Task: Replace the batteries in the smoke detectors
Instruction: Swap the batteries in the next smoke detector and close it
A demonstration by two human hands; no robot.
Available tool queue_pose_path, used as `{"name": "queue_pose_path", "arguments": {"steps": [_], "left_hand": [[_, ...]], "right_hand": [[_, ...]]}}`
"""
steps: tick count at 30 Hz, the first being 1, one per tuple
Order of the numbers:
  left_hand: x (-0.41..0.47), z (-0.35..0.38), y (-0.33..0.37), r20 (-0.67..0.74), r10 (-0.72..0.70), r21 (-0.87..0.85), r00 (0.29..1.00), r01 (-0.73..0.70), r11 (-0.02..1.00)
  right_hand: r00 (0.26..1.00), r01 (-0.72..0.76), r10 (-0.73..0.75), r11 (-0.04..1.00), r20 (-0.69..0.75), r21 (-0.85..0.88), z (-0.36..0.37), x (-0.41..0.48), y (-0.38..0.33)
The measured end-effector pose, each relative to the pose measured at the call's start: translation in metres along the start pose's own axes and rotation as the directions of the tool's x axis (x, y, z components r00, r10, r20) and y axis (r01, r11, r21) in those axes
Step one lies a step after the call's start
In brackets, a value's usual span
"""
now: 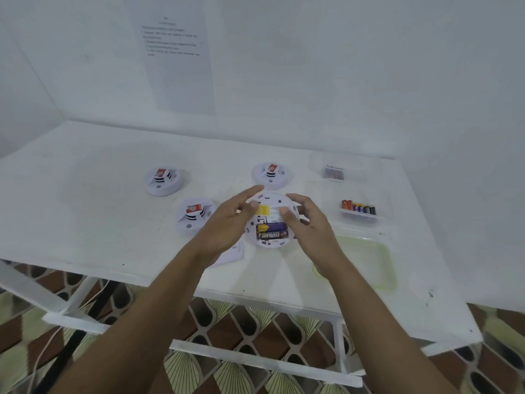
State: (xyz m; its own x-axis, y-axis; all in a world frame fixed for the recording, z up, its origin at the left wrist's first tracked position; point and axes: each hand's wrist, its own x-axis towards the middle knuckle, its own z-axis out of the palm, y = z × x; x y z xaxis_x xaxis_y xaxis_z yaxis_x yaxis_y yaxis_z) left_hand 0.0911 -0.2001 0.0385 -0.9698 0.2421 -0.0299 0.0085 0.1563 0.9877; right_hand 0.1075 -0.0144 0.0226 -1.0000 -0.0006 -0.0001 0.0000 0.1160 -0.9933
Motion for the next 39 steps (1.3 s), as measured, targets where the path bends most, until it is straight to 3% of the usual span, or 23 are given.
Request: {"name": "queue_pose_path", "arguments": {"steps": [5,8,12,15,20,27,30,33,39], "left_hand": [[0.004,0.036,0.004,-0.217,0.021,-0.098,0.976,-0.043,0.994],[0.002,0.055,0.001,-0.222,-0.004,-0.098,0.975,-0.018,0.995],[0.003,0.080,-0.001,-0.258,-0.032,-0.197,0.966,-0.021,0.980],[0.005,0.096,0.003,-0.304,0.031,-0.087,0.952,-0.060,0.994],[0.008,0.123,0.016,-0.253,0.130,0.044,0.959,-0.123,0.991],[0.012,0.159,0.018,-0.199,0.236,0.164,0.951,-0.205,0.965],[0.009,0.178,0.018,-0.224,0.335,0.303,0.915,-0.261,0.917],[0.010,0.195,0.016,-0.193,0.460,0.505,0.867,-0.314,0.804],[0.010,0.215,0.015,-0.127,0.462,0.548,0.877,-0.326,0.770]], "right_hand": [[0.999,-0.020,0.026,0.994,-0.047,0.111,-0.018,-0.007,0.001],[0.992,-0.034,0.058,0.979,-0.113,0.200,-0.030,-0.012,-0.002],[0.991,-0.052,0.070,0.986,-0.114,0.155,-0.048,-0.019,0.000],[0.992,-0.049,0.068,0.983,-0.104,0.177,-0.062,-0.026,0.001],[0.996,-0.025,0.037,0.989,-0.082,0.146,-0.091,-0.033,0.004],[0.991,0.046,-0.049,0.999,-0.122,-0.026,-0.137,-0.044,0.016],[0.985,0.087,-0.095,0.994,-0.142,-0.060,-0.153,-0.051,0.018],[0.980,0.121,-0.132,0.989,-0.147,-0.085,-0.166,-0.059,0.017],[0.970,0.147,-0.168,0.981,-0.176,-0.127,-0.190,-0.065,0.019]]}}
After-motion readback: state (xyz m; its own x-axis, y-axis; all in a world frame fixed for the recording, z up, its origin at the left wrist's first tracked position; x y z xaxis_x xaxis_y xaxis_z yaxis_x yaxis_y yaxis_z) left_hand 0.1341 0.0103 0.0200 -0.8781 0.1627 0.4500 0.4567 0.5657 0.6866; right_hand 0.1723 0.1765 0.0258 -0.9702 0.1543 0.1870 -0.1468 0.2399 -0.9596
